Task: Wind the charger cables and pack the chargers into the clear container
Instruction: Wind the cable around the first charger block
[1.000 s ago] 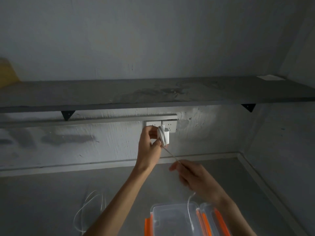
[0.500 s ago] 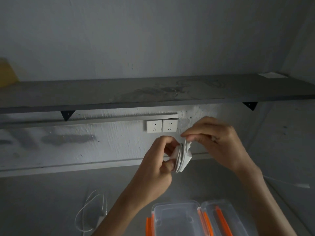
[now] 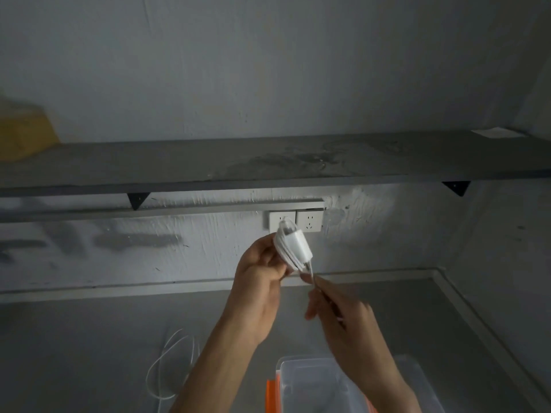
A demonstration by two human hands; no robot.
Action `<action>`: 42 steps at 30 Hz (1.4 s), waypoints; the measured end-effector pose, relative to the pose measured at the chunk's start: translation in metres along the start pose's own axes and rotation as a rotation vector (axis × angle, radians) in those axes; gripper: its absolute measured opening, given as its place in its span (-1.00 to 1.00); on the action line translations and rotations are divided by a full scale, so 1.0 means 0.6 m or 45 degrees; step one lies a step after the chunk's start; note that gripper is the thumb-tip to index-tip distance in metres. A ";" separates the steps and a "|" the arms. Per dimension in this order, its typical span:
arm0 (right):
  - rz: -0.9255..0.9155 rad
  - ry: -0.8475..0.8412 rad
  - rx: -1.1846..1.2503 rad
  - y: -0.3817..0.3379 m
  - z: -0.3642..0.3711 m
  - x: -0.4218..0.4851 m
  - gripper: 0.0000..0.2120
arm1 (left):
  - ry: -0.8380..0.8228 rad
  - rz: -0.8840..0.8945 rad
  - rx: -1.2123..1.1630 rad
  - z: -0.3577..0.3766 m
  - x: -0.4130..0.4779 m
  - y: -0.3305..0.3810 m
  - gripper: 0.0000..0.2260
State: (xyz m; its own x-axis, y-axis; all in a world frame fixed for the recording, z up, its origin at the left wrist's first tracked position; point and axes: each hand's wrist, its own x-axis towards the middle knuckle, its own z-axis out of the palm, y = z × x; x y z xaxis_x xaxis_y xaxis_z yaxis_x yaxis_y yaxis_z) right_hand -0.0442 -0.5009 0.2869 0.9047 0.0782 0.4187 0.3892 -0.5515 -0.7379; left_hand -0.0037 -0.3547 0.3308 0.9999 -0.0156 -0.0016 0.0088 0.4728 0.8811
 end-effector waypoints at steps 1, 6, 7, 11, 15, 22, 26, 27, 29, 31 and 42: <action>-0.005 -0.040 -0.048 -0.002 -0.001 -0.008 -0.69 | 0.021 -0.051 -0.088 -0.003 0.003 -0.002 -0.57; -0.040 -0.147 -0.262 -0.007 -0.012 -0.021 -0.59 | -0.078 -0.323 -0.662 -0.018 0.007 -0.017 -0.73; -0.006 -0.132 -0.309 -0.002 -0.018 -0.019 -0.59 | -0.089 -0.361 -0.813 -0.024 0.009 -0.019 -0.73; -0.058 -0.042 -0.406 -0.005 -0.032 -0.027 -0.68 | -0.096 -0.458 -0.996 -0.038 0.011 -0.020 -0.71; -0.246 -0.101 -0.607 -0.022 -0.028 -0.040 -0.78 | 0.010 -0.510 -0.881 -0.026 0.005 -0.042 -0.74; -0.531 -0.089 -0.910 -0.034 -0.080 0.000 -0.81 | 0.131 -0.178 0.163 0.000 -0.035 -0.082 -0.79; -0.742 -0.077 -0.681 -0.024 -0.117 0.038 -0.89 | -0.064 -0.100 0.392 -0.004 -0.061 -0.067 -0.76; -0.740 -0.109 -0.606 -0.020 -0.120 0.043 -0.84 | -0.111 -0.093 0.443 -0.004 -0.065 -0.060 -0.75; -0.613 -0.234 -0.335 -0.015 -0.119 0.052 -0.86 | -0.205 -0.106 0.504 -0.007 -0.070 -0.046 -0.73; -0.396 -0.385 0.020 -0.013 -0.115 0.051 -0.88 | -0.275 -0.107 0.585 -0.011 -0.075 -0.034 -0.73; -0.603 -0.415 -0.078 -0.038 -0.108 0.004 -0.83 | -0.064 -0.391 0.210 -0.017 -0.039 0.009 -0.66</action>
State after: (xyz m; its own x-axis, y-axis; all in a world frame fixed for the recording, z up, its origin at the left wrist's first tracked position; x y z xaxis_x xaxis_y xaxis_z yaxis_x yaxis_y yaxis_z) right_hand -0.0622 -0.5422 0.3390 0.6446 0.5750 0.5039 0.7629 -0.4402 -0.4736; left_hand -0.0266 -0.3426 0.3306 0.9489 -0.1804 -0.2591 0.3030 0.2902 0.9077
